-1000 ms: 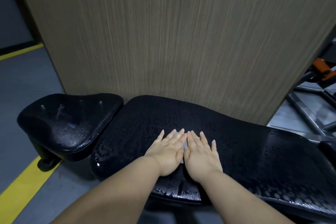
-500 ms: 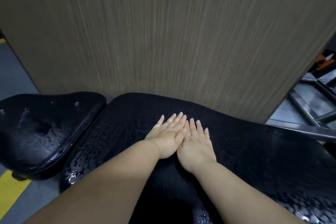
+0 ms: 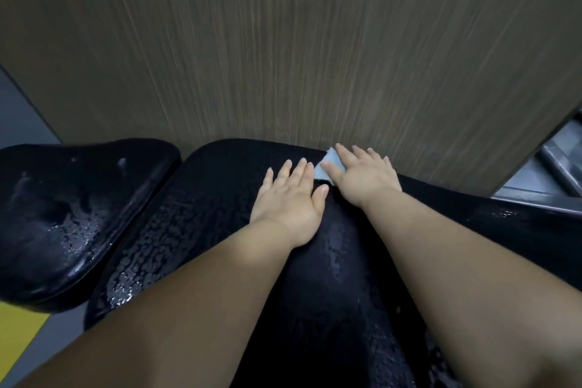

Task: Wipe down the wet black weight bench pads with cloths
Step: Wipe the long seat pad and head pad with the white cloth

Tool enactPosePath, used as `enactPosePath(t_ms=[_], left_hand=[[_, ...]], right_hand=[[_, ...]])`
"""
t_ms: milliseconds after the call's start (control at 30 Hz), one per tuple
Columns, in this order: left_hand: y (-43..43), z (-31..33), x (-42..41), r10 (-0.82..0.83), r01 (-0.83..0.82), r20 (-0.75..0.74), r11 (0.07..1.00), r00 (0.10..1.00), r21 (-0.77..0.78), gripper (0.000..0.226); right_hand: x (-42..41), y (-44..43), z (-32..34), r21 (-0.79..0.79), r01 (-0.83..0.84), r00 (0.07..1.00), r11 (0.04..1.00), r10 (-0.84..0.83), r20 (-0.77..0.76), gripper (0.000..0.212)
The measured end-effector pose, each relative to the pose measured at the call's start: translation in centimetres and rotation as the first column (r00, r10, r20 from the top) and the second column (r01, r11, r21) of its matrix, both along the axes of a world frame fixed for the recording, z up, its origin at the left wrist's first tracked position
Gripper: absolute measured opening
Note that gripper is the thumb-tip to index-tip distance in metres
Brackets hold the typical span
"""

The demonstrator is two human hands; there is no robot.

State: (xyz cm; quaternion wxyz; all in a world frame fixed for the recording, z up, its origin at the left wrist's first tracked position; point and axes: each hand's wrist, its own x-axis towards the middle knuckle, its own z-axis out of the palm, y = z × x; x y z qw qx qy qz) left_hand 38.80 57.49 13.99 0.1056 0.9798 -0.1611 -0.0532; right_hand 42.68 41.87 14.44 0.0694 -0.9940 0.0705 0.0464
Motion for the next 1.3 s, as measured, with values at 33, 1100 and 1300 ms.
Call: enactPosePath(t_ms=[33, 1100, 1300], left_hand=[[0.0, 0.0, 0.0, -0.002, 0.002, 0.001, 1.000, 1.000, 0.008, 0.060], [1.8, 0.9, -10.7, -0.051, 0.056, -0.058, 0.993, 0.997, 0.100, 0.068], [1.1, 1.3, -11.3, -0.011, 0.023, -0.091, 0.991, 0.996, 0.130, 0.070]], right_hand=[[0.7, -0.2, -0.1, 0.011, 0.022, 1.000, 1.000, -0.022, 0.004, 0.065], [-25.8, 0.7, 0.4, -0.046, -0.349, 0.937, 0.936, 0.350, 0.002, 0.075], [-29.6, 0.0, -0.6, -0.082, -0.316, 0.949, 0.945, 0.317, -0.004, 0.053]])
